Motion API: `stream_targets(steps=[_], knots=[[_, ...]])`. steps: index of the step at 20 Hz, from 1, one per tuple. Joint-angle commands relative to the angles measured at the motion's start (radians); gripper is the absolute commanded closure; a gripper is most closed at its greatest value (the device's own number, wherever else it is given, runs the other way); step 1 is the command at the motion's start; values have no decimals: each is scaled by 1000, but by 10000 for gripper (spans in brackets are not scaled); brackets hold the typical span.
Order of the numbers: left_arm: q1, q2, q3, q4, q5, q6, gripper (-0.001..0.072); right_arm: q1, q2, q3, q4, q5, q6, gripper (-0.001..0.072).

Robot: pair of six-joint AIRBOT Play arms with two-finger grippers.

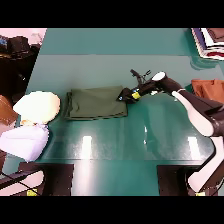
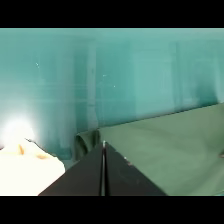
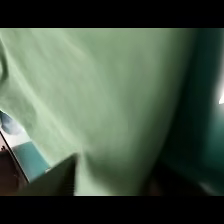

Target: Fold the shirts.

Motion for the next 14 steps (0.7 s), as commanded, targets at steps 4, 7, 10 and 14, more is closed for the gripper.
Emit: stream_targets(steps=[4,7,10,14], knots=[[-73,1,0,-16,13,0,684,35,-57,206,-14,26,27,694],[-179,1,0,-15,20,3,684,-70,29,232,-106,6,105,694],[-265,1,0,-15,28,12,684,-251,155,232,-206,3,111,693],[-338,0,0,-16,89,11,684,-540,298,232,-352,42,182,693]])
